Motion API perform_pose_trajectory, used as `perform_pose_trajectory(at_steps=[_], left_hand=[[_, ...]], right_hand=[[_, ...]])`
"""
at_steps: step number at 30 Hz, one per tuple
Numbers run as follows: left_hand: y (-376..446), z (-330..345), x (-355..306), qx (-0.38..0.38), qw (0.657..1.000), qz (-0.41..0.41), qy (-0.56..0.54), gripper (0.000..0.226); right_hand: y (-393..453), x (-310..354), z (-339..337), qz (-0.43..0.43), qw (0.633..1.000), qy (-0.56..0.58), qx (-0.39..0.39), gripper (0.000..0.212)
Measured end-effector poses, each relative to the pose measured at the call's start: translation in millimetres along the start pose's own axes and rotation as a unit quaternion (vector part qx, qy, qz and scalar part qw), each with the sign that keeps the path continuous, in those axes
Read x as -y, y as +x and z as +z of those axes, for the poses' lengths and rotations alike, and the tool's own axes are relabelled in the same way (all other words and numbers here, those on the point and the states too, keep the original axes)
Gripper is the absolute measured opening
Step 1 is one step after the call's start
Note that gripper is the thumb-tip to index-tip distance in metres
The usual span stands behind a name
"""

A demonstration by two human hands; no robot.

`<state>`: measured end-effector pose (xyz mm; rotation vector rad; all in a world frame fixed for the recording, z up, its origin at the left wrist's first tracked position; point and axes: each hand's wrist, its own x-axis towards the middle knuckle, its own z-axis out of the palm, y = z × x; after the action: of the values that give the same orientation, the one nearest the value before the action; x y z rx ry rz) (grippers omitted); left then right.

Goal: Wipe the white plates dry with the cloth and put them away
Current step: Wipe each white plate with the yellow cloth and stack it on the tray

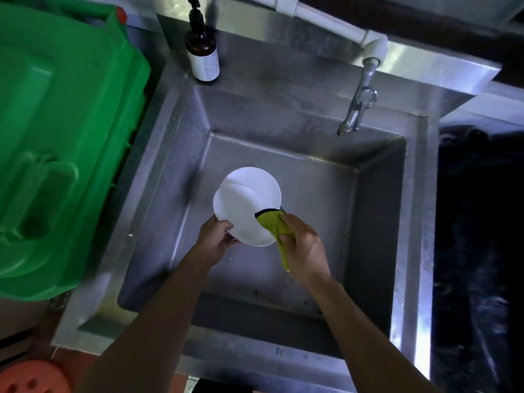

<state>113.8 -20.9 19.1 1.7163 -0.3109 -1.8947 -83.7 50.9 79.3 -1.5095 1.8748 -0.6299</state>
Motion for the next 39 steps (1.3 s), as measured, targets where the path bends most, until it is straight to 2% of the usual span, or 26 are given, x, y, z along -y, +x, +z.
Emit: perform_pose_trajectory(at_steps=[4, 10, 18, 20, 23, 28, 32, 39], left_hand=[[-44.6, 3.0, -9.4, 0.041, 0.999, 0.012, 0.02, 0.042], [-117.4, 26.8, -29.8, 0.117, 0.992, 0.022, 0.05, 0.045], [-179.7, 74.1, -56.9, 0.227, 0.969, 0.076, 0.065, 0.052], [-191.9, 87.3, -59.7, 0.233, 0.966, 0.089, 0.065, 0.056], [-205.0, 105.5, -56.2, 0.242, 0.963, 0.105, 0.051, 0.049], [-222.7, 133.6, -44.5, 0.282, 0.949, 0.129, 0.064, 0.041], [-241.3, 149.7, -27.7, 0.313, 0.935, 0.132, 0.105, 0.029], [-258.6, 158.4, -12.4, 0.271, 0.941, 0.158, 0.129, 0.037]], right_hand=[[-17.3, 27.4, -29.2, -0.028, 1.0, 0.009, 0.008, 0.052], [-34.1, 63.5, -67.7, -0.047, 0.998, -0.035, -0.012, 0.054], [-36.7, 71.4, -116.3, -0.069, 0.995, -0.059, -0.037, 0.054], [-41.2, 66.2, -128.9, -0.1, 0.992, -0.063, -0.055, 0.049], [-50.0, 49.7, -149.6, -0.153, 0.98, -0.11, -0.058, 0.043], [-70.2, 24.7, -175.5, -0.188, 0.966, -0.175, -0.036, 0.047], [-79.6, 25.4, -185.4, -0.226, 0.952, -0.2, -0.051, 0.051], [-74.8, 25.8, -202.2, -0.236, 0.948, -0.203, -0.058, 0.054]])
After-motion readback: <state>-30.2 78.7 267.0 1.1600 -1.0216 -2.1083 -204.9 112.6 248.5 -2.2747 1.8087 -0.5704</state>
